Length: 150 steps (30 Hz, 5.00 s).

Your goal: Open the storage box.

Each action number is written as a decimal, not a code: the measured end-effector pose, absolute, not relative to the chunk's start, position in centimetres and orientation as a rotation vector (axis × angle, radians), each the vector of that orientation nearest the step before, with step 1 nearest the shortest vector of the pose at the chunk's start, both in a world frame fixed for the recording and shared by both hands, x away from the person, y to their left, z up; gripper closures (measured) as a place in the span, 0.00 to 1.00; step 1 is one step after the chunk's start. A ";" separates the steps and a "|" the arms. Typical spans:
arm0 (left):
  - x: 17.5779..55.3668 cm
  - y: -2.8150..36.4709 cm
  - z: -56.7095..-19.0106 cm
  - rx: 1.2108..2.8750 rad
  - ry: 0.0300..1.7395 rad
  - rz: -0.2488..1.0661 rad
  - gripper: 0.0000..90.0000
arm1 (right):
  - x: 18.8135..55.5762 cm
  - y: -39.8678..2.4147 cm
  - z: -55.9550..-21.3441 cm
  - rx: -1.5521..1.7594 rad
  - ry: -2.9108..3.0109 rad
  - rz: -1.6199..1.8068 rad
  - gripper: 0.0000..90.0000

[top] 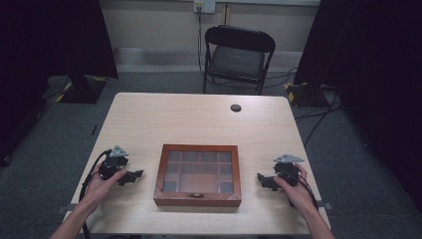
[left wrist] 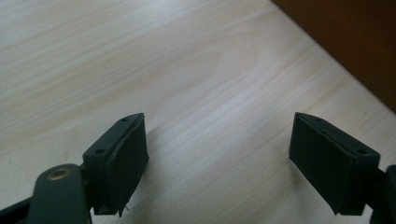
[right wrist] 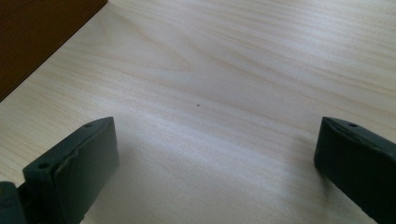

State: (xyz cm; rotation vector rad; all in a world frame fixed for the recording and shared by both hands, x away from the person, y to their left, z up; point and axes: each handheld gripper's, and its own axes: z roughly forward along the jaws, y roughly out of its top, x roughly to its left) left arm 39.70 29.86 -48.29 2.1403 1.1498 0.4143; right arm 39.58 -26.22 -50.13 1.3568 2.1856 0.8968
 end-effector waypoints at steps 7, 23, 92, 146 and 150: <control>38.9 29.0 -46.4 2.128 1.060 0.433 0.22 | 39.6 -26.2 -50.1 1.357 2.186 0.897 0.00; 37.3 26.0 -43.2 2.095 0.888 0.426 0.32 | 39.6 -26.2 -50.1 1.358 2.184 0.896 0.00; 34.8 12.2 -42.7 2.295 0.346 -0.033 0.88 | 39.6 -26.1 -50.1 1.360 2.183 0.896 0.00; 35.3 12.5 -42.7 2.206 0.407 -0.121 0.91 | 39.6 -26.1 -50.1 1.360 2.183 0.897 0.00; 35.3 12.6 -42.2 2.194 0.402 -0.117 0.91 | 39.6 -26.1 -50.1 1.360 2.183 0.897 0.00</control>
